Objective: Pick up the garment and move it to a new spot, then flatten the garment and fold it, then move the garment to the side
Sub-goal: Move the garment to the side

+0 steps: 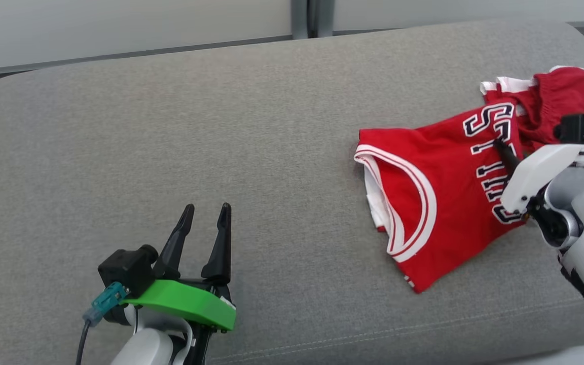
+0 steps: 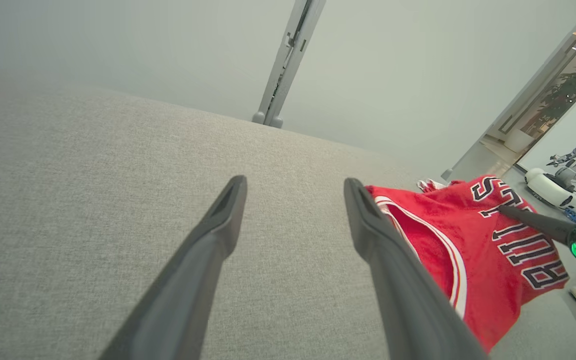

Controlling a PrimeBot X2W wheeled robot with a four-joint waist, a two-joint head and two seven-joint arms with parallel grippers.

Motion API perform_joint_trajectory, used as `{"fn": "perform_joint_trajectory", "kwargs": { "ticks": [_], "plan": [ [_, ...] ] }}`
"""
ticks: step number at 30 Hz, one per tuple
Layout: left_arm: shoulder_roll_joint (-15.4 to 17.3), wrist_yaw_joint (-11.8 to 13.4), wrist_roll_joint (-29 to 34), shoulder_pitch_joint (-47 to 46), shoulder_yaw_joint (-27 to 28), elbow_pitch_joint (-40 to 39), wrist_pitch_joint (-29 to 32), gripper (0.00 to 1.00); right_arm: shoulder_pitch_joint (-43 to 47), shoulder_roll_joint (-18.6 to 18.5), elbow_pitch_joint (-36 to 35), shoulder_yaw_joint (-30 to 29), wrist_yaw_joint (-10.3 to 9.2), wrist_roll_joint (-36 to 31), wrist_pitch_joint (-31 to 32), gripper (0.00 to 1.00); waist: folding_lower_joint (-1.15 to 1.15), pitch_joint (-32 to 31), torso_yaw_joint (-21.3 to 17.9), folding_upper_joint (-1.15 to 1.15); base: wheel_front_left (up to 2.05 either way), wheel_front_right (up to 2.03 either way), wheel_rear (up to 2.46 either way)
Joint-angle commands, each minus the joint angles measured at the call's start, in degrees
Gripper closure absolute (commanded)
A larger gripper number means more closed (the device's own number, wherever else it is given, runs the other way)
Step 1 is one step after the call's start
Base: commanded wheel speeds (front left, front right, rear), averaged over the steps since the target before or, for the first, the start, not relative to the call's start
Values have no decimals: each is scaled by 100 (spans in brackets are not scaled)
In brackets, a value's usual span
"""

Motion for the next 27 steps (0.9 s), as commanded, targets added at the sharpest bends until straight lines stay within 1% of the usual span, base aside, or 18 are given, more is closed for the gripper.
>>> {"fn": "perform_joint_trajectory", "kwargs": {
  "ticks": [1,6,13,17,22,26,27],
  "plan": [
    [40,19,54,-146,45,-46,17,0,-292,-20,19,-33,-3,-68,21,100,0,309,-467,0,0,0,0],
    [131,46,80,-273,103,-120,27,0,-964,105,208,-86,-3,-211,103,100,0,586,-595,0,0,0,0],
    [239,89,109,-407,210,-265,46,0,-1838,253,543,-130,-3,-415,188,100,0,941,-667,0,0,0,0],
    [316,132,135,-495,272,-363,47,0,-2275,247,812,-196,-3,-549,181,100,0,1153,-707,0,0,0,0],
    [423,212,175,-568,327,-520,104,0,-2612,124,1126,-372,-3,-637,79,100,0,1407,-779,0,0,0,0],
    [555,268,213,-604,369,-661,171,0,-2827,-53,1296,-501,-3,-678,-12,100,0,1569,-817,0,0,0,0],
    [591,290,233,-606,381,-732,226,0,-2947,-155,1381,-566,-3,-688,-62,100,0,1645,-825,0,0,0,0]
  ]
}}
